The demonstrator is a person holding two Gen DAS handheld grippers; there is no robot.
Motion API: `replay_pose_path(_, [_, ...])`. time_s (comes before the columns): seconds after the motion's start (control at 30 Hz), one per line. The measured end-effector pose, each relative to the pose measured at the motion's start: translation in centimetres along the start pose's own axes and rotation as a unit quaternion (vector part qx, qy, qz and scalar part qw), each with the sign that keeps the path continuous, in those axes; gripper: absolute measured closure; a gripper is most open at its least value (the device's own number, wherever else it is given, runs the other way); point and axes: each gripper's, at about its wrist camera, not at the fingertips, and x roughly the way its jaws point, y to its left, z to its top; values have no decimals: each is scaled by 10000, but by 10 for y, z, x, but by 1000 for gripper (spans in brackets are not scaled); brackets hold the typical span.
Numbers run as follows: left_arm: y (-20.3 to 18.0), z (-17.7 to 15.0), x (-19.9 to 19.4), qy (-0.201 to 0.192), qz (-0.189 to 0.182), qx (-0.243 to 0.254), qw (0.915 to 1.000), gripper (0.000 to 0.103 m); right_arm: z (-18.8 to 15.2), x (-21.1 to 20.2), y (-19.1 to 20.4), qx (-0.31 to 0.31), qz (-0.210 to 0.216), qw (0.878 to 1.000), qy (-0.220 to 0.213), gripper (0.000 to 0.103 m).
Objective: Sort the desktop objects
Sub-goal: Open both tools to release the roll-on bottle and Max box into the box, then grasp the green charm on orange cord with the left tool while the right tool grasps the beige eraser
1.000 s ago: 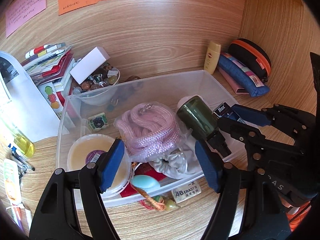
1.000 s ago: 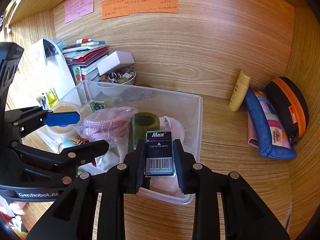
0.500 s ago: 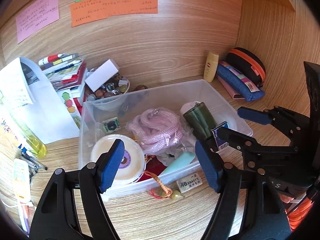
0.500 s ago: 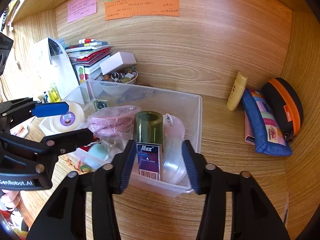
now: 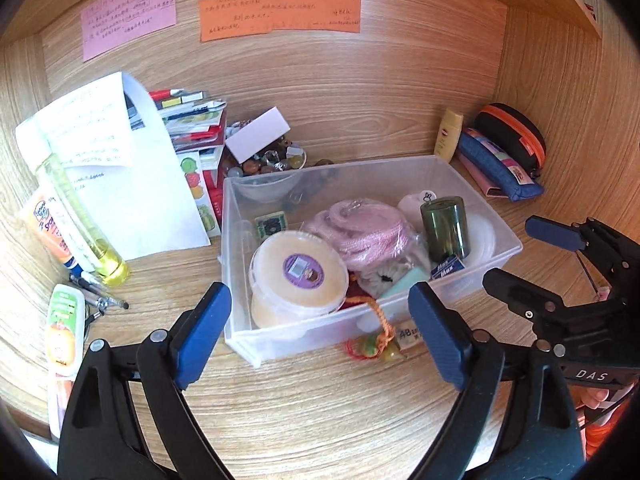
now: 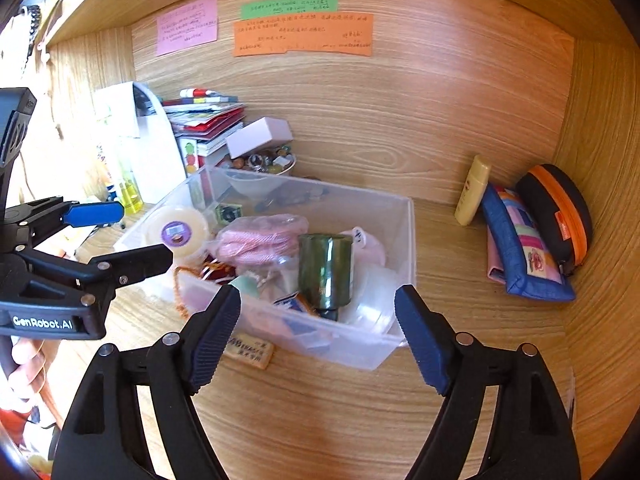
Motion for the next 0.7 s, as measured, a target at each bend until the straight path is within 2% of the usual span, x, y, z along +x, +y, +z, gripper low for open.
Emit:
replay_pose_path(0.27, [15,-21,-2,207,-12,-54,9998,8,-19,3,15,-26,102,9996,275,25])
replay_pose_path(0.57, [27,-48,17,661,-32,-151,9977,8,-38,36,37,-175,178,9963,824,26])
replay_pose_path(0.67, [27,-55,21,725,-26,-113,9973,8,-39,46,38,-127,194,9952,947,29])
replay_pose_path(0.7, [27,-57,22,737,-26,-104,9972,8,-39,48,37,-84,198,9948,993,33])
